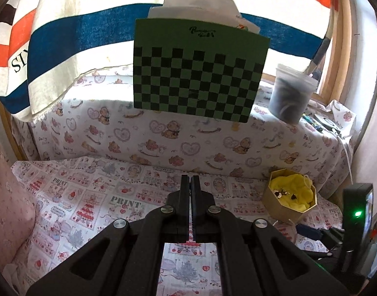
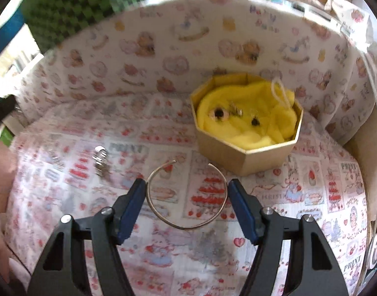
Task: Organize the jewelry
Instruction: 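Grasp the silver bangle with the right tool while the left tool holds the chain, then lower the bangle into the box with the right tool while the left drops the chain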
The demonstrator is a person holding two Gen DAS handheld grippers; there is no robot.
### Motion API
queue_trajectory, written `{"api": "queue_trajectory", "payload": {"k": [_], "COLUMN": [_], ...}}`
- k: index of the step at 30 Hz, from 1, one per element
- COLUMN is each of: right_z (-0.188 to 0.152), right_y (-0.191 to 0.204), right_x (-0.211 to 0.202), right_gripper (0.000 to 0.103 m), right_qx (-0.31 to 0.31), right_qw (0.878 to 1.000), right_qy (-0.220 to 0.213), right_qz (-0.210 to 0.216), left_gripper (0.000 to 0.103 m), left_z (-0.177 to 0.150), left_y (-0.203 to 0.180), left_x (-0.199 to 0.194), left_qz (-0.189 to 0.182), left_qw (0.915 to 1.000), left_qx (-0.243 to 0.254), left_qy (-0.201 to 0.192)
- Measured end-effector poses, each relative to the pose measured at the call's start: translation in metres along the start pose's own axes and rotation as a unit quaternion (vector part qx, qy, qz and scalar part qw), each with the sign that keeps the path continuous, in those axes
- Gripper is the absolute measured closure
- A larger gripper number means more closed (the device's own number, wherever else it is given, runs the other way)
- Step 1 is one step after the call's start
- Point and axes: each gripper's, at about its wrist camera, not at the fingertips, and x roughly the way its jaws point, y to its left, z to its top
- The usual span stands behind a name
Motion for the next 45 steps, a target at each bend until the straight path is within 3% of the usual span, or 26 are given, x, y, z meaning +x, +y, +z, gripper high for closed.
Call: {"api": "queue_trajectory", "payload": {"k": [5, 10, 16, 23, 28, 35, 40, 45], "right_z": [0.004, 0.012, 0.023, 0.047, 0.045, 0.045, 0.041, 0.027], "right_y": [-0.002, -0.032, -0.06, -0.076, -0.078, -0.095, -0.113, -0.131], "right_x": [-0.03, -0.058, -0.059, -0.023, -0.005, -0.01, -0.017, -0.027], "right_gripper": [0.036, 0.036, 0.036, 0.036, 0.036, 0.034, 0.032, 0.027], "right_qx": [0.001, 0.043, 0.09, 0.106, 0.1, 0.126, 0.158, 0.188], "right_qw": [0.997, 0.988, 0.974, 0.977, 0.982, 0.976, 0.97, 0.964], "right_qy": [-0.067, -0.135, -0.194, -0.164, -0.152, -0.166, -0.176, -0.19], "right_qz": [0.028, 0.061, 0.077, 0.081, 0.041, 0.063, 0.05, -0.014], "left_gripper": [0.103, 0.103, 0.103, 0.103, 0.103, 0.103, 0.103, 0.103], "left_z": [0.007, 0.022, 0.057, 0.073, 0.073, 0.069, 0.072, 0.074], "left_y": [-0.002, -0.017, -0.039, -0.076, -0.089, -0.108, -0.12, -0.141], "left_x": [-0.021, -0.047, -0.051, -0.037, -0.011, 0.009, 0.014, 0.035], "left_qz": [-0.033, -0.002, -0.032, -0.035, -0.023, -0.001, -0.029, -0.069], "left_qw": [0.9993, 0.9974, 0.9983, 0.997, 0.997, 0.9952, 0.9949, 0.9928], "left_qx": [-0.003, 0.022, 0.023, 0.064, 0.074, 0.097, 0.095, 0.091], "left_qy": [-0.019, -0.069, -0.043, -0.027, -0.002, 0.008, 0.014, 0.035]}}
